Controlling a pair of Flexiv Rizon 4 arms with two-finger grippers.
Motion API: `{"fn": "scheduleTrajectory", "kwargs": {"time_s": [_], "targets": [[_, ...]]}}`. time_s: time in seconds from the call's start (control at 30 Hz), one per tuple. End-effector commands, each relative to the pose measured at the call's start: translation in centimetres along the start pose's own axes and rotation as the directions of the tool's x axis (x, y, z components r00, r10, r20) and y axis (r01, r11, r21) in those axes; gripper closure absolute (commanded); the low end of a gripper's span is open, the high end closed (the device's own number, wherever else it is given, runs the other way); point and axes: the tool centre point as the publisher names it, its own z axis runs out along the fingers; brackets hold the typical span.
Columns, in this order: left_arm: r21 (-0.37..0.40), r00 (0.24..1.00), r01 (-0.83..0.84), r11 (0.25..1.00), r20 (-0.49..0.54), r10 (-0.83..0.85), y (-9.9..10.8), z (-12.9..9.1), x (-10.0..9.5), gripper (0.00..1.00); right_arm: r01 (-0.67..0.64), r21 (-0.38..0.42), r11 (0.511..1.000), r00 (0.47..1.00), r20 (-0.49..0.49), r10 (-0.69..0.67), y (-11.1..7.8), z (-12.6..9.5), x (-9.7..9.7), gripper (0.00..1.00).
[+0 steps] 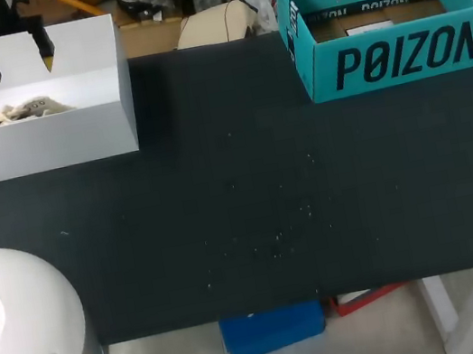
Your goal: Take the shoe out of the shoebox, open the shoe tongue, remove and reinsert the insole, then place the shoe into the shoebox
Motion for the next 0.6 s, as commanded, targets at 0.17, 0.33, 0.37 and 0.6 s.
{"fn": "scheduleTrajectory", "kwargs": {"time_s": [0.17, 0.33, 0.37, 0.6], "targets": [[-0.002, 1.000, 0.001, 1.000, 0.002, -0.001, 0.0, 0.0, 0.0, 0.00, -0.027, -0.007, 1.000, 0.907, 0.421, 0.027, 2.9, -16.5, 16.1, 1.00], [-0.002, 1.000, 0.001, 1.000, 0.002, -0.001, 0.0, 0.0, 0.0, 0.00, -0.018, -0.038, 0.999, 0.877, 0.480, 0.034, 4.9, -19.5, 21.4, 1.00], [-0.002, 1.000, 0.001, 1.000, 0.002, -0.001, 0.0, 0.0, 0.0, 0.00, -0.009, -0.034, 0.999, 0.872, 0.489, 0.024, 5.3, -19.8, 22.5, 1.00], [-0.002, 1.000, 0.001, 1.000, 0.002, -0.001, 0.0, 0.0, 0.0, 0.00, 0.009, -0.101, 0.995, 0.846, 0.531, 0.046, 7.6, -19.3, 29.4, 1.00]]}}
